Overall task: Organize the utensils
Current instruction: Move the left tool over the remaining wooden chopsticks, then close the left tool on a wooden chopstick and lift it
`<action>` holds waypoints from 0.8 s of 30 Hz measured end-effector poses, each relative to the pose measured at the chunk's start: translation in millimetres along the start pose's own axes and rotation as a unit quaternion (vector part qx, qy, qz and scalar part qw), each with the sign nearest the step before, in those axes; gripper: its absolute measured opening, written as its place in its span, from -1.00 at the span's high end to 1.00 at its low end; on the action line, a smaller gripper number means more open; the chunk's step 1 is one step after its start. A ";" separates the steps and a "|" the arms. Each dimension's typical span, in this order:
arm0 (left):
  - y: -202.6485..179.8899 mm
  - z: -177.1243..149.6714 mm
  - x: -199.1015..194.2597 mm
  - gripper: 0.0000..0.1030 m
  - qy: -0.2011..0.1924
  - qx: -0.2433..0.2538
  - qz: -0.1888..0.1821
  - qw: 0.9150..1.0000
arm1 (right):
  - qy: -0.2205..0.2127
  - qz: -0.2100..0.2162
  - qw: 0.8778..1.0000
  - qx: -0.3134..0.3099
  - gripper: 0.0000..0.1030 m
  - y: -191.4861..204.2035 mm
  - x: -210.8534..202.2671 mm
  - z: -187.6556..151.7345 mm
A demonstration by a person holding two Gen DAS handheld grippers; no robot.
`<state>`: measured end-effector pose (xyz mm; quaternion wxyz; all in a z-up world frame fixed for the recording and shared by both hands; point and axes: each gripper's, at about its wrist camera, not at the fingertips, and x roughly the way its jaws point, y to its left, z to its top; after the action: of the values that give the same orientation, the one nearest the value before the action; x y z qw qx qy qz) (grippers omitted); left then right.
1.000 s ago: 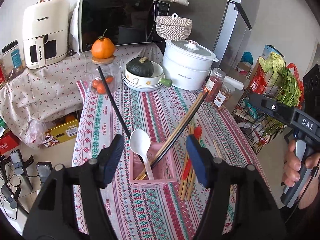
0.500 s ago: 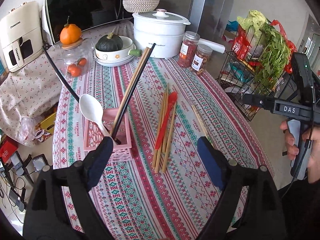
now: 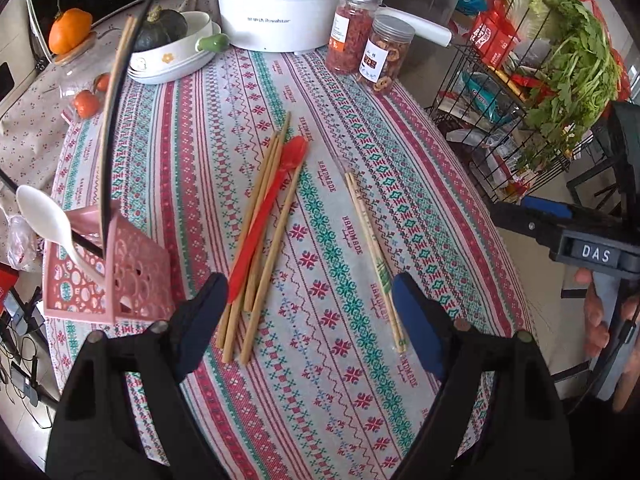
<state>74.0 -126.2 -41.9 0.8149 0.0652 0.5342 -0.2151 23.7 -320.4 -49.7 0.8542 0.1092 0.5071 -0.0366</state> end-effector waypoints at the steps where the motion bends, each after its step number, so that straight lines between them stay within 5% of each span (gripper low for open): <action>1: -3.1 5.1 11.2 -0.31 0.010 -0.003 -0.001 1.000 | 0.005 -0.001 1.000 0.003 -0.56 -2.5 3.1 0.4; 4: -6.9 19.1 41.7 0.16 0.037 -0.012 0.009 0.999 | 0.019 -0.004 1.000 0.006 -0.56 -6.4 12.2 2.3; 8: -9.3 35.5 69.7 0.50 0.043 -0.001 0.040 0.998 | 0.033 -0.010 0.999 0.001 -0.56 -9.8 19.6 1.6; 17: -9.1 56.6 105.2 0.71 0.059 0.013 0.082 0.995 | 0.033 -0.012 0.999 -0.002 -0.56 -13.1 21.7 6.1; 24: -2.1 48.4 101.5 0.84 0.082 0.000 0.044 0.996 | 0.043 -0.014 0.999 0.001 -0.56 -11.9 31.2 9.5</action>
<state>148.1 -172.9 -112.5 0.7769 0.1059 0.5961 -0.1727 44.8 -332.6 -74.4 0.8310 0.1044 0.5446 -0.0449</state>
